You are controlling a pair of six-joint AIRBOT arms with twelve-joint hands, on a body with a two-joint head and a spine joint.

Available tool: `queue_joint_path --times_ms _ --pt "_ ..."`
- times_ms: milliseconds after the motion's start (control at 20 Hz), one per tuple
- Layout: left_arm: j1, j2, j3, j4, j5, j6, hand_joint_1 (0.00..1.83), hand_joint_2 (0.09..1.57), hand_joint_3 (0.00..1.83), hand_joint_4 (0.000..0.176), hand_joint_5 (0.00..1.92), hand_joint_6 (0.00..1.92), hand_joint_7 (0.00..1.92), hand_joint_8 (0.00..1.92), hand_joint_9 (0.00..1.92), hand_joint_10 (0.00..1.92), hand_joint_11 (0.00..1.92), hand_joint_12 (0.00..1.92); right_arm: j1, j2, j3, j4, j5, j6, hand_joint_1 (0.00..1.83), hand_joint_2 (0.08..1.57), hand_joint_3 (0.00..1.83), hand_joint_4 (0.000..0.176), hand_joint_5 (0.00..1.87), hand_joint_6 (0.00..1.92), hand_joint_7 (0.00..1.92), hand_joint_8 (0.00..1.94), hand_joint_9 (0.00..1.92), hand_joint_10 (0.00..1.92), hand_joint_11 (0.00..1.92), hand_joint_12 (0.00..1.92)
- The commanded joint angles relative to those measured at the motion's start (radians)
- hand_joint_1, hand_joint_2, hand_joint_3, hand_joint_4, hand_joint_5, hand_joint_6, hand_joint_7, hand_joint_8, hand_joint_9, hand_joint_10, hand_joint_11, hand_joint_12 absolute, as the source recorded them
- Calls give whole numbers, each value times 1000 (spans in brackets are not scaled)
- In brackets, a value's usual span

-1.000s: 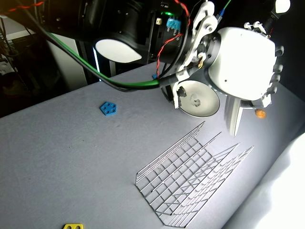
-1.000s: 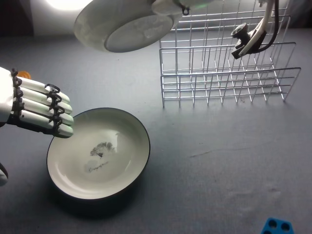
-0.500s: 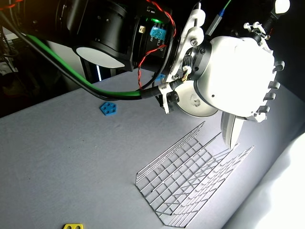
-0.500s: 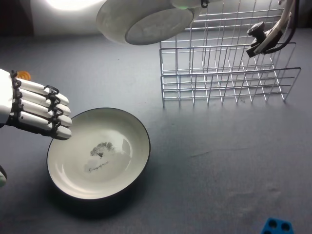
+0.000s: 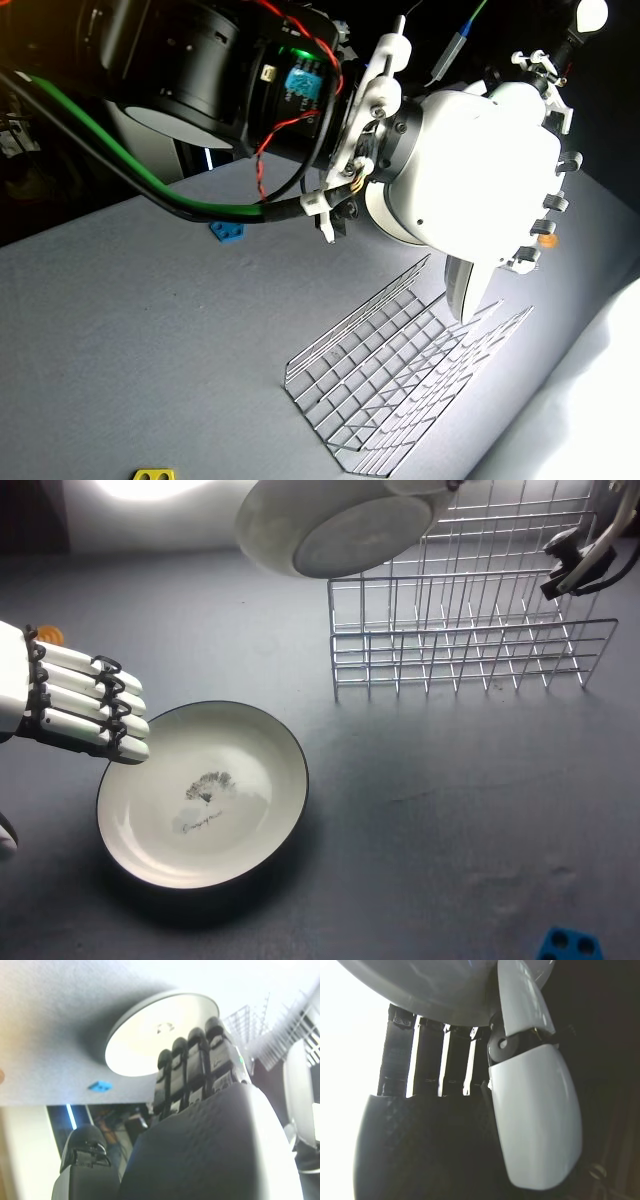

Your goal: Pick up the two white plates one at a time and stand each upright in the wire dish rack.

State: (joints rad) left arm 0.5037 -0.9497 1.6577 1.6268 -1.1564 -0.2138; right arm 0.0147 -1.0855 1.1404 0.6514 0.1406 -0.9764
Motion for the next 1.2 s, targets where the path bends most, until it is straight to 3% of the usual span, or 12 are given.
queue_joint_path --times_ms 0,1150 --pt "-2 4 6 -68 -30 0 0 1063 0 0 154 0 124 1 84 0 0 181 16 11 -1 21 121 18 1366 1129 0 0 871 1127 978 922 898 1209 707 1159" --pt "-9 -5 14 -68 -23 0 0 1062 0 0 160 1 133 0 92 1 0 194 -15 110 -1 126 113 18 1373 1110 0 0 920 1051 1008 870 933 1166 752 1166"
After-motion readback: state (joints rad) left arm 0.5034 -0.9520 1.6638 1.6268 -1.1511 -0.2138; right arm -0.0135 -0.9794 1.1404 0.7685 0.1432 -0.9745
